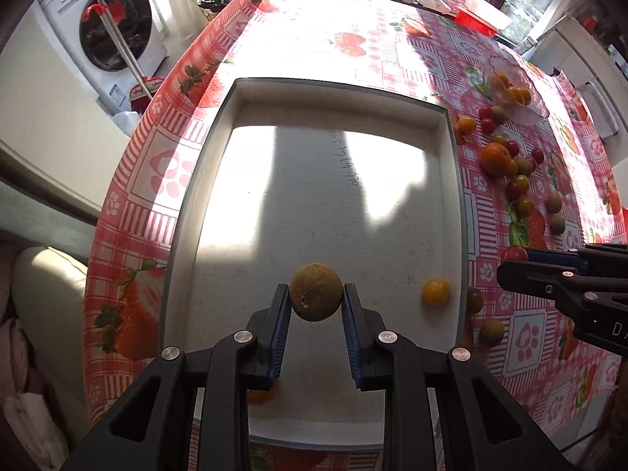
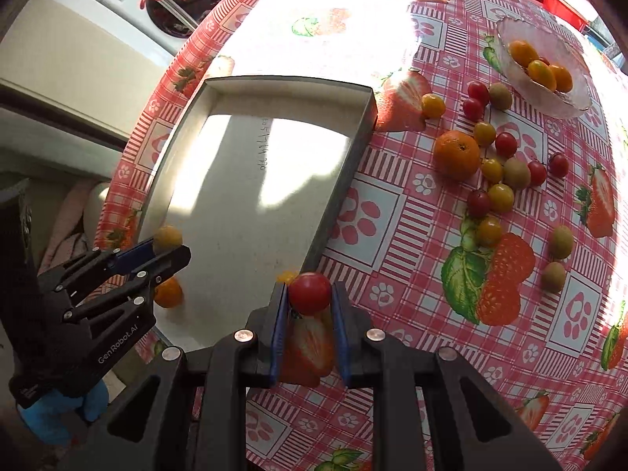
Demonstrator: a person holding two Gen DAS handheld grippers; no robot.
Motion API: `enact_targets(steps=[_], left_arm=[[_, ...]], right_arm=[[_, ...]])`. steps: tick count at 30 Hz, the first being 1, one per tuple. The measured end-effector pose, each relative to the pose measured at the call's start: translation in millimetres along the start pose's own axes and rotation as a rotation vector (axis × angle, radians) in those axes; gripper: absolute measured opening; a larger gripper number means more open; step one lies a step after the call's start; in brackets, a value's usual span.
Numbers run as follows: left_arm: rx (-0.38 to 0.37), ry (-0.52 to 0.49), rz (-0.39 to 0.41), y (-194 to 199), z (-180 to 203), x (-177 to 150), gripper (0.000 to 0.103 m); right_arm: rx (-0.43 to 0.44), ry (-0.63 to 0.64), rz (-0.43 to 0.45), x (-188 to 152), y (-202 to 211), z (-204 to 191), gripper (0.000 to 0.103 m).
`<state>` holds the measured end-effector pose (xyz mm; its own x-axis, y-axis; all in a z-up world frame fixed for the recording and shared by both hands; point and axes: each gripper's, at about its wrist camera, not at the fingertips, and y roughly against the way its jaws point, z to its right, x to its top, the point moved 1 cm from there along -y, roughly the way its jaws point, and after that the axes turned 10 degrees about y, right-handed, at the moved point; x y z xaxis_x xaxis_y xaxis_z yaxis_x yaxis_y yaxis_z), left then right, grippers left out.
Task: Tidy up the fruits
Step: 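Carry the brownish fruit and red tomato over the tray with both grippers, then open both grippers to release the fruits into the tray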
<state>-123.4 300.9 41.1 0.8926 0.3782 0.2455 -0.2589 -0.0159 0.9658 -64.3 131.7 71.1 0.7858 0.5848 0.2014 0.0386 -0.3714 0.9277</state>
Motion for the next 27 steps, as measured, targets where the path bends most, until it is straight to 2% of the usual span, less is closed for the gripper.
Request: enact_targets(steps=[11, 20, 22, 23, 24, 25, 27], left_arm=[[0.053, 0.006, -0.02, -30, -24, 5, 0.028], [0.07, 0.022, -0.063, -47, -31, 3, 0.029], [0.082, 0.025, -0.052, -46, -33, 3, 0.057], [0.091, 0.03, -0.043, -45, -34, 4, 0.087], [0.109, 0.032, -0.016, -41, -34, 3, 0.092], [0.115, 0.025, -0.001, -39, -34, 3, 0.092], [0.118, 0.021, -0.021, -41, -36, 4, 0.092]], right_arm=[[-0.008, 0.051, -0.107, 36, -54, -34, 0.024], [-0.047, 0.086, -0.171, 37, -82, -40, 0.025], [-0.043, 0.088, -0.171, 37, -82, -40, 0.028], [-0.041, 0.09, -0.17, 38, -83, -41, 0.031], [-0.041, 0.09, -0.168, 39, -84, -41, 0.041], [-0.042, 0.086, -0.164, 41, -86, -43, 0.057], [-0.027, 0.079, -0.16, 44, -85, -43, 0.066]])
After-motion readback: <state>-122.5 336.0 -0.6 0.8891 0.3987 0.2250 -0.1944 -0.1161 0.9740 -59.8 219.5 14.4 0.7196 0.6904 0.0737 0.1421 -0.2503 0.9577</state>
